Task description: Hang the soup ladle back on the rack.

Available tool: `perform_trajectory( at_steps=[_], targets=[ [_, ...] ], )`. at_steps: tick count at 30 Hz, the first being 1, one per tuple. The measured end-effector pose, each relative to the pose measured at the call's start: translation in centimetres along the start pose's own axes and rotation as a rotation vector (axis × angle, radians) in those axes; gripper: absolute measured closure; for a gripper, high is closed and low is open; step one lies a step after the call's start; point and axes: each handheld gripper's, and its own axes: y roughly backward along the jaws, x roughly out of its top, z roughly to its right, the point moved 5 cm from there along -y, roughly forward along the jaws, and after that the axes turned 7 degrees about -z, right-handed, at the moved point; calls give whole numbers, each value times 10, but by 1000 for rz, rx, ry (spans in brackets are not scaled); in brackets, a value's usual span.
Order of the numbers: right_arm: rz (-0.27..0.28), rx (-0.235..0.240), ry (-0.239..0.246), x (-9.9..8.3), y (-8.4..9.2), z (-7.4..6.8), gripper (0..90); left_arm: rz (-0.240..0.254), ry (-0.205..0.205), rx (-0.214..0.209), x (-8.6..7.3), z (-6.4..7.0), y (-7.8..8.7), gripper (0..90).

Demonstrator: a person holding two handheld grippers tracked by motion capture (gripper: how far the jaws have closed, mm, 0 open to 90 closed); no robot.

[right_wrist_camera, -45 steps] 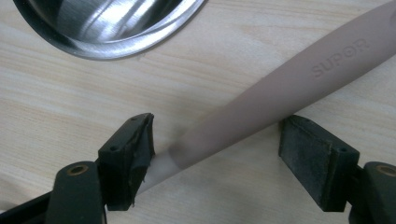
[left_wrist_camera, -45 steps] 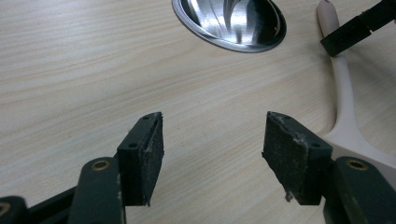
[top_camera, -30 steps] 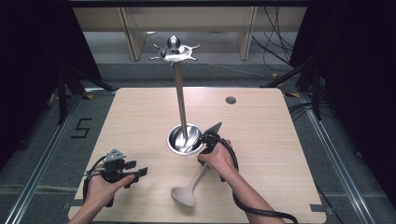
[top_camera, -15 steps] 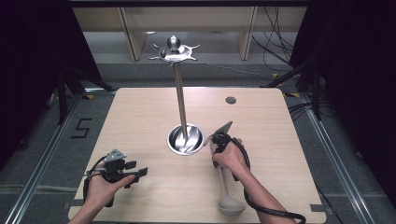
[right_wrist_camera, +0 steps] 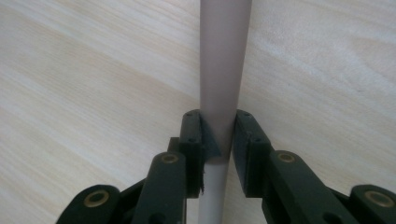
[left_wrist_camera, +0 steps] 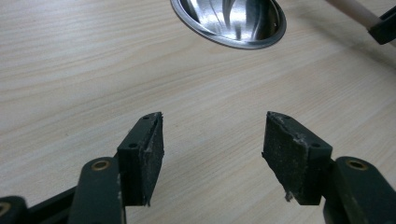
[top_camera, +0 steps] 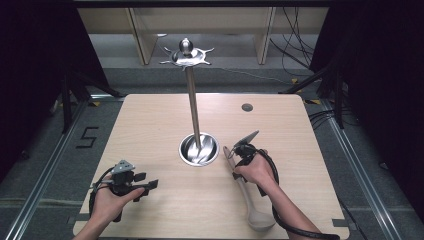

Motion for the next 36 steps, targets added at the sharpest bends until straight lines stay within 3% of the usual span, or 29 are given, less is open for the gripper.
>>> perform_trajectory(
  at_steps=[5, 6, 8, 9, 12, 15, 17, 19, 20, 21, 22, 23, 24, 26, 27, 30, 34, 36],
  targets=[
    [52, 6, 29, -6, 15, 1, 754, -2, -3, 4, 0, 0, 0, 375],
    [98, 16, 61, -7, 20, 2, 754, -1, -7, 6, 0, 0, 0, 375],
    [111, 16, 68, -9, 23, 2, 754, -5, 0, 0, 0, 0, -1, 375],
    [111, 19, 48, -13, 29, 0, 754, -8, -2, -2, 0, 0, -1, 375],
    [164, 30, 100, -14, 32, 1, 754, -8, 0, 4, 0, 0, -1, 375],
    [212, 30, 88, -19, 42, 0, 754, -5, -5, 5, -1, 1, -1, 375],
    [253, 38, 106, -20, 46, 1, 754, -4, -5, 6, -1, 1, -1, 375],
    [257, 56, 95, -23, 49, -2, 754, -16, -16, 9, -1, 0, -1, 375],
    [284, 54, 129, -23, 51, 0, 754, -15, -13, 10, -1, 0, -1, 375],
    [300, 95, 116, -28, 56, -4, 754, -16, -13, 9, -1, 0, -1, 375],
    [336, 69, 160, -27, 57, 2, 754, -14, -12, 7, -1, 0, -1, 375],
    [336, 69, 160, -27, 57, 2, 754, -14, -12, 7, -1, 0, -1, 375],
    [363, 91, 197, -29, 59, 1, 754, -14, -13, 6, -1, 0, -1, 375],
    [418, 122, 210, -33, 65, 1, 754, -13, -12, 6, -1, 0, -1, 376],
    [410, 101, 173, -36, 67, 1, 754, -13, -12, 6, -1, 0, -1, 376],
    [491, 153, 251, -37, 71, 0, 754, -17, -7, -2, -1, 1, -1, 376],
    [520, 179, 251, -42, 73, -4, 753, -18, -14, 6, -1, 0, -1, 376],
    [572, 186, 307, -43, 73, -3, 753, -14, -13, 5, -1, 0, -1, 376]
  ],
)
